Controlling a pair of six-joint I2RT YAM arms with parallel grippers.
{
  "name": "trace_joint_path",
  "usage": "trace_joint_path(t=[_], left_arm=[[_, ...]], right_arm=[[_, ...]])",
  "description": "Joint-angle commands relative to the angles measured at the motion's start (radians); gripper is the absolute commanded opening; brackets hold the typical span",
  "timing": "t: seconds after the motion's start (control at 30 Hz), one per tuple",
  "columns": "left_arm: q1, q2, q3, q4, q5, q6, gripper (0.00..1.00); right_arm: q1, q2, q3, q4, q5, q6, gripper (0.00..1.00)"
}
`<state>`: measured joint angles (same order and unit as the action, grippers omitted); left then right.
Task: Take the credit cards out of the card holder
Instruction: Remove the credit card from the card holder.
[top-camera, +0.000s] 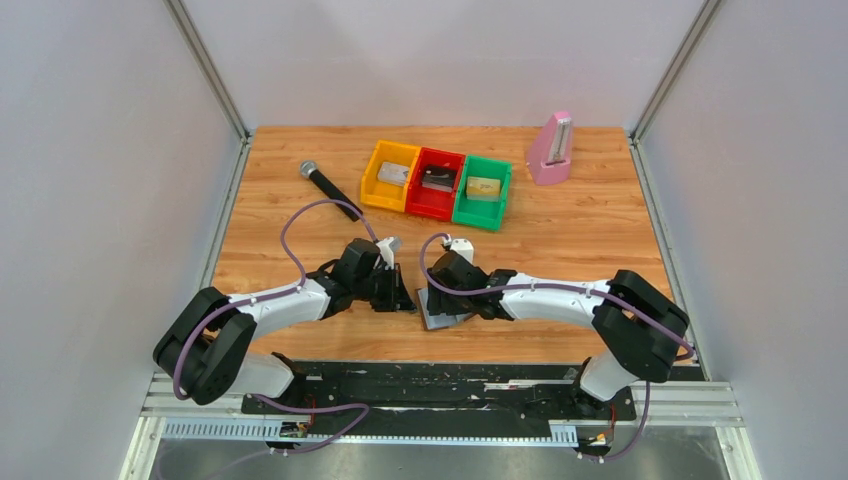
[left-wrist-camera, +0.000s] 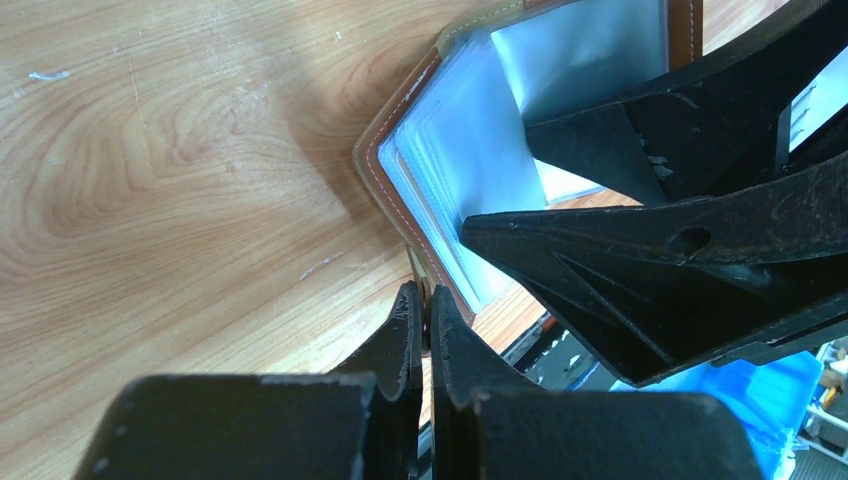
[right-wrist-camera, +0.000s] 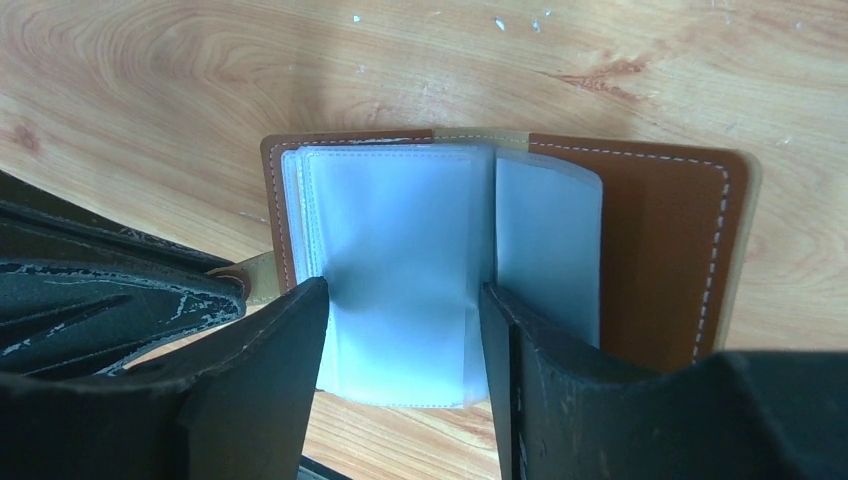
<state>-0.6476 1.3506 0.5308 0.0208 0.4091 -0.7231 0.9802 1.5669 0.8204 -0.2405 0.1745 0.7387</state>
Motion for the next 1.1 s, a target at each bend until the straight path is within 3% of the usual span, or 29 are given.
trace_joint_path(t=[0.0,0.83,1.07], left_arm=[[-0.003,-0.022,0.006,0.025,0.001,0.023,0.0],[-0.004,-0.02,0.021,0.005,-0.003,0.035,0.0],[-0.004,-0.029,0.021,0.0,-0.001,0.035,0.0]], right_arm=[[0.007,0.014,0.028,-0.058,0.064,0.001,0.57],[0.005,-0.081,0.027,-0.218,0.221,0.038,0.53],[-0.038,-0.116,0.022,-0.371,0.346,0.125,0.51]])
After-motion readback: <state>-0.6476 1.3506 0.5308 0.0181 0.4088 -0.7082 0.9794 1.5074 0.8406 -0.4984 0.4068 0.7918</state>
